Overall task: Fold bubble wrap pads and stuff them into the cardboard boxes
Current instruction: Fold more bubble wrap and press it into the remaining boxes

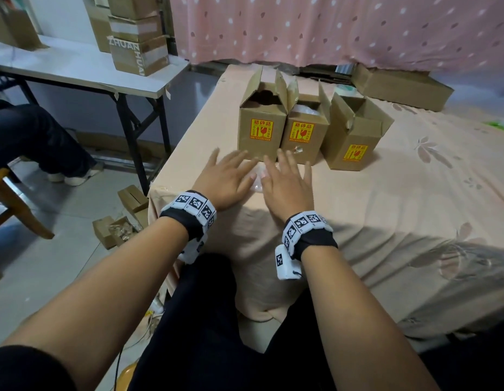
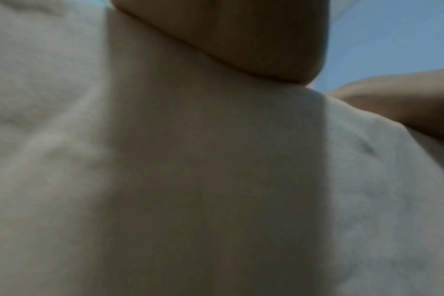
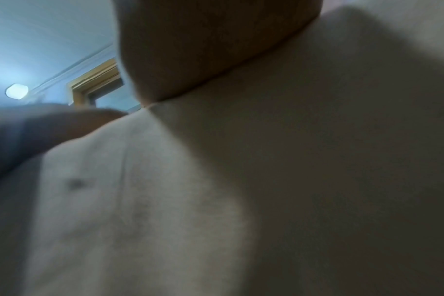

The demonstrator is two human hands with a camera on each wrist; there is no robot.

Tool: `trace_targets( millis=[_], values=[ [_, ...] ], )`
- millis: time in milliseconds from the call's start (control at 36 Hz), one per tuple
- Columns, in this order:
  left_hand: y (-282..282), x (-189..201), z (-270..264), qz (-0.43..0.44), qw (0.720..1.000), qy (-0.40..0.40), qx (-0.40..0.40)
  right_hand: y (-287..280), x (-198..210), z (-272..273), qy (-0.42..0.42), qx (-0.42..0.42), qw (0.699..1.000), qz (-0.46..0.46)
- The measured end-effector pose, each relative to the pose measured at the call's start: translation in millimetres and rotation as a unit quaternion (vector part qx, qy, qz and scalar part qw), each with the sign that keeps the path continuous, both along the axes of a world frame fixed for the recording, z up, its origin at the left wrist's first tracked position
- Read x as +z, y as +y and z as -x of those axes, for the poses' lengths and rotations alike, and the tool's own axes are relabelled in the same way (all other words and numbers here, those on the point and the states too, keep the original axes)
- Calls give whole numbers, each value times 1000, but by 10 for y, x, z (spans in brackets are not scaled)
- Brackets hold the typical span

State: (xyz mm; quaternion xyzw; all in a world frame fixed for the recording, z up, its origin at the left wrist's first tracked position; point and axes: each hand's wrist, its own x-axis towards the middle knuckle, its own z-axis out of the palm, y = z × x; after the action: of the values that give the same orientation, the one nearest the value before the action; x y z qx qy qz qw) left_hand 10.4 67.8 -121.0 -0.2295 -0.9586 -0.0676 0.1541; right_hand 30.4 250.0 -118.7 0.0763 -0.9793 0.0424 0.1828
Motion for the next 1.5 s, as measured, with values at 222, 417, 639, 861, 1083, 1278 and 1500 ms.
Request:
trace_targets(
  millis=[222, 417, 639, 861, 1083, 1278, 1500],
  values=[
    [-2, 20, -14, -36, 997, -28, 70, 27, -37, 76, -83, -5, 995, 54],
    [2, -3, 15, -51, 987, -41, 145, 37, -43, 97, -68, -74, 992, 75],
    [19, 61, 28, 7, 998, -60, -27, 5, -16, 41, -63, 27, 998, -1],
    [-15, 25, 74, -112, 986, -59, 112, 47, -73, 95, -33, -61, 994, 82],
    [14, 54, -2, -12, 999, -23, 47, -10, -26, 17, 11, -30, 999, 9],
    [9, 24, 17, -26, 999, -32, 23, 7, -39, 42, -32, 18, 999, 6],
    [-10, 10, 39, -88, 986, -38, 138, 50, -36, 61, -12, -85, 991, 104]
  ],
)
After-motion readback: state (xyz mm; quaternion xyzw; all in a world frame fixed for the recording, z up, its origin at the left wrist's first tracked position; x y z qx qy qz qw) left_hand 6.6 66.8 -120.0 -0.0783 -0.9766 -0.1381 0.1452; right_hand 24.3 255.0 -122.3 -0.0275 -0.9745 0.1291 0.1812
